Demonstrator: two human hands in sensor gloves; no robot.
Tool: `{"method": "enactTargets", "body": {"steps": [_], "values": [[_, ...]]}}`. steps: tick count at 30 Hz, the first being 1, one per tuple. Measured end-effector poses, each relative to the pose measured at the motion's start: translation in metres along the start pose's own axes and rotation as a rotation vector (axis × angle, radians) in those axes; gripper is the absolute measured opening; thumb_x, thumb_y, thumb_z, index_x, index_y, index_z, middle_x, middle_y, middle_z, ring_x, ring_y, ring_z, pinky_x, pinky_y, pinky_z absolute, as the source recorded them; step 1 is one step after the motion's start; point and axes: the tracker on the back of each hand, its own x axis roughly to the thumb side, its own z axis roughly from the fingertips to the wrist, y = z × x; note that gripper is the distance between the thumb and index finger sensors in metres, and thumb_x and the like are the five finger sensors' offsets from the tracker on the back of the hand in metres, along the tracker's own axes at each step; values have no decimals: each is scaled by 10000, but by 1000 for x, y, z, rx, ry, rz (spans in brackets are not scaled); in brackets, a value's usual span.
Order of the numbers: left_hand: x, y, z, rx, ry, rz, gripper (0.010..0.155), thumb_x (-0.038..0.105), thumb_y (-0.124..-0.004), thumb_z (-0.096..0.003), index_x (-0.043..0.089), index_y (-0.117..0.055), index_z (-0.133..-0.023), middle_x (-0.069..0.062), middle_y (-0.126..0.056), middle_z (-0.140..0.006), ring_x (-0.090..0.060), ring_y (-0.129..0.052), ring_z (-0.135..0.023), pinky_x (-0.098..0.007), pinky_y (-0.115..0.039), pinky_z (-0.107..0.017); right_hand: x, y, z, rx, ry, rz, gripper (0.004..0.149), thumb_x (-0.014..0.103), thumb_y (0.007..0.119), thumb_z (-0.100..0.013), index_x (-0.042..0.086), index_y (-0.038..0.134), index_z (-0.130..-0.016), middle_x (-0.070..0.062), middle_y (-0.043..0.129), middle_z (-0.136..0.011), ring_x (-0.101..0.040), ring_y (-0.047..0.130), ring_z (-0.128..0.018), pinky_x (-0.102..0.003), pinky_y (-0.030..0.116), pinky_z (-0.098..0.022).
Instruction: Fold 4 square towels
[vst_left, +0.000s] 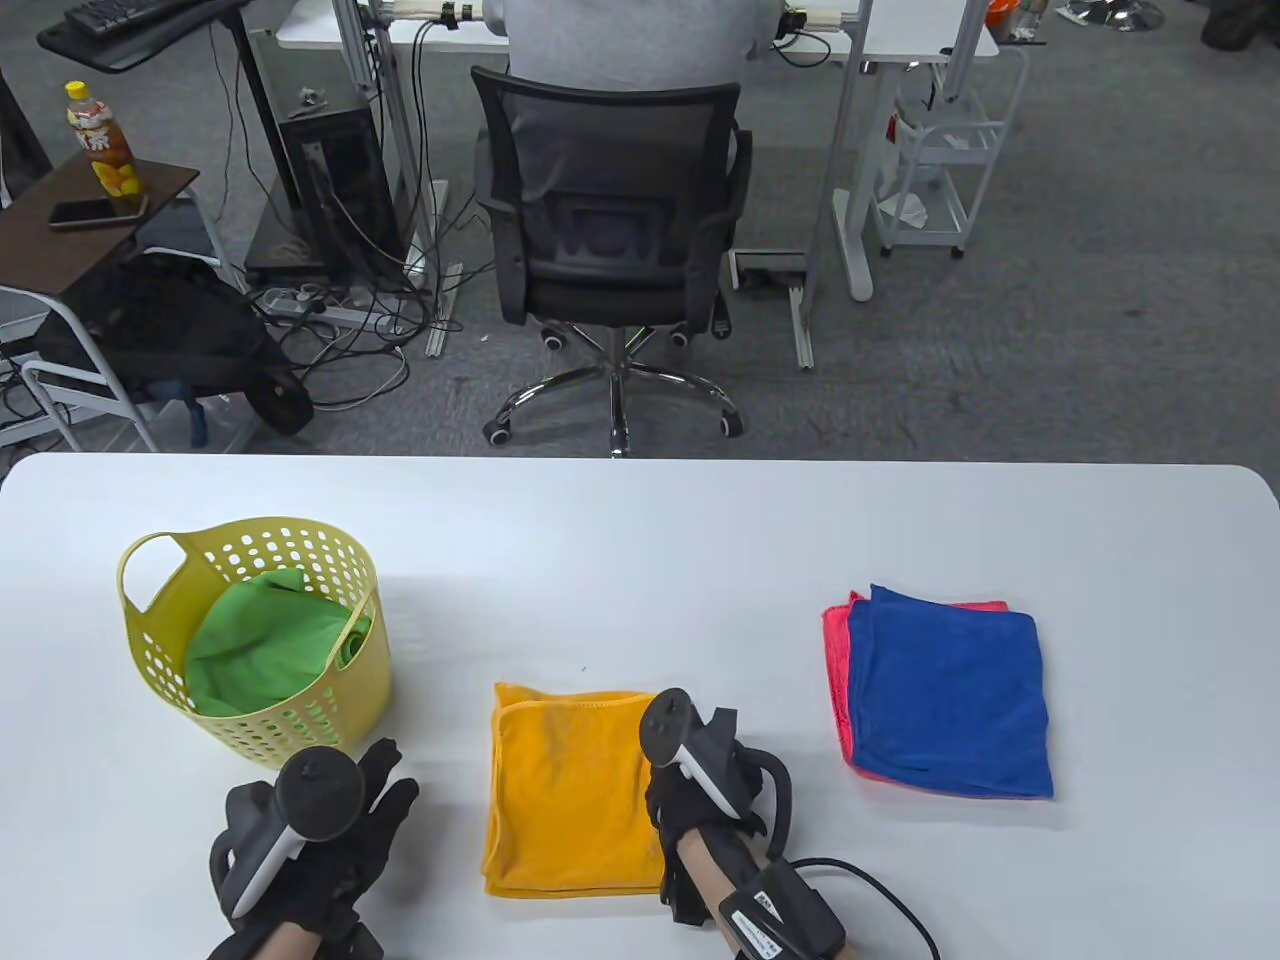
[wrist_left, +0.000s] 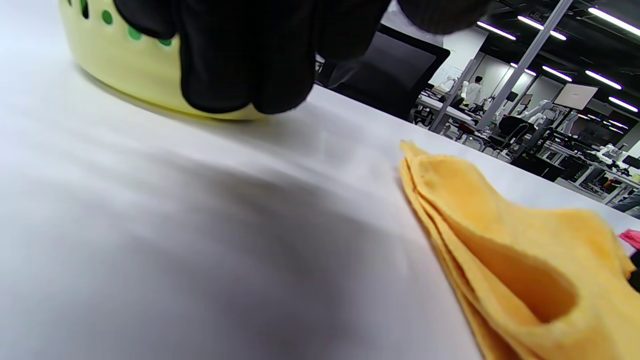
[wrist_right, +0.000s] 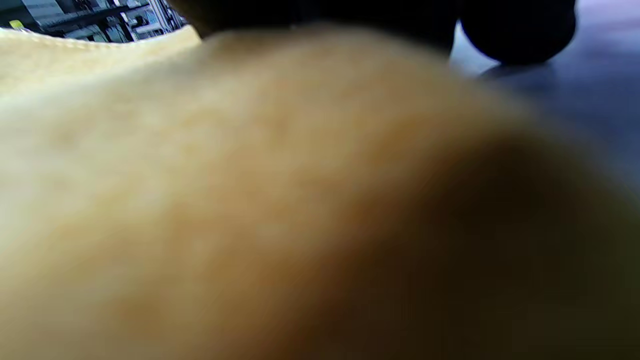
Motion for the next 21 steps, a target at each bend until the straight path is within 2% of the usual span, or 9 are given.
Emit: {"method": "enactTargets", "body": {"steps": [3, 5, 8, 12, 16, 21], "values": [[0, 0, 0, 3, -1, 1, 642, 560, -633, -538, 277, -619, -1114, -81, -837, -1045, -352, -889, -949, -539, -589, -816, -12, -7, 2, -16, -22, -116, 404, 247, 741, -526, 42, 801, -869, -355, 763, -827, -283, 863, -582, -593, 706, -509], [0, 1, 1, 6, -4, 4, 643, 561, -631, -538, 280, -612, -1116, -79, -834, -1047, -351, -886, -951, -537, -590, -817, -30, -24, 6, -46, -59, -315, 403, 241, 702, -535, 75, 750, -899, -340, 770, -892, -365, 946, -623, -602, 785, -488], [0, 0, 0, 4, -5, 1, 647, 563, -629, -538, 279, -605, -1120, -80, -830, -1050, -353, -885, -952, -539, -586, -818, -61, -49, 7, -24, -26, -491, 405, 217, 685, -542, 61, 715, -915, -358, 766, -905, -298, 1047, -474, -472, 915, -368], [1, -2, -1, -4, -3, -8, 648, 565, -627, -539, 284, -599, -1122, -79, -827, -1052, -350, -889, -950, -541, -597, -813, -101, -92, 8, -123, 26, -423, 405, 219, 699, -545, 46, 727, -910, -322, 840, -813, -124, 1007, -182, -292, 905, -144], [1, -3, -1, -11, -1, -11, 642, 569, -624, -540, 302, -593, -1123, -69, -821, -1060, -351, -894, -946, -542, -603, -811, -125, -130, -2, -141, 2, -416, 412, 225, 750, -540, 30, 777, -902, -308, 896, -741, -142, 994, -135, -292, 886, -107], [2, -4, 0, 2, 4, -24, 646, 571, -625, -539, 308, -580, -1128, -75, -778, -1092, -352, -882, -957, -544, -594, -814, -129, -170, -7, -216, -51, -494, 413, 224, 766, -535, 35, 797, -901, -305, 909, -738, -155, 998, -138, -303, 886, -111]]}}
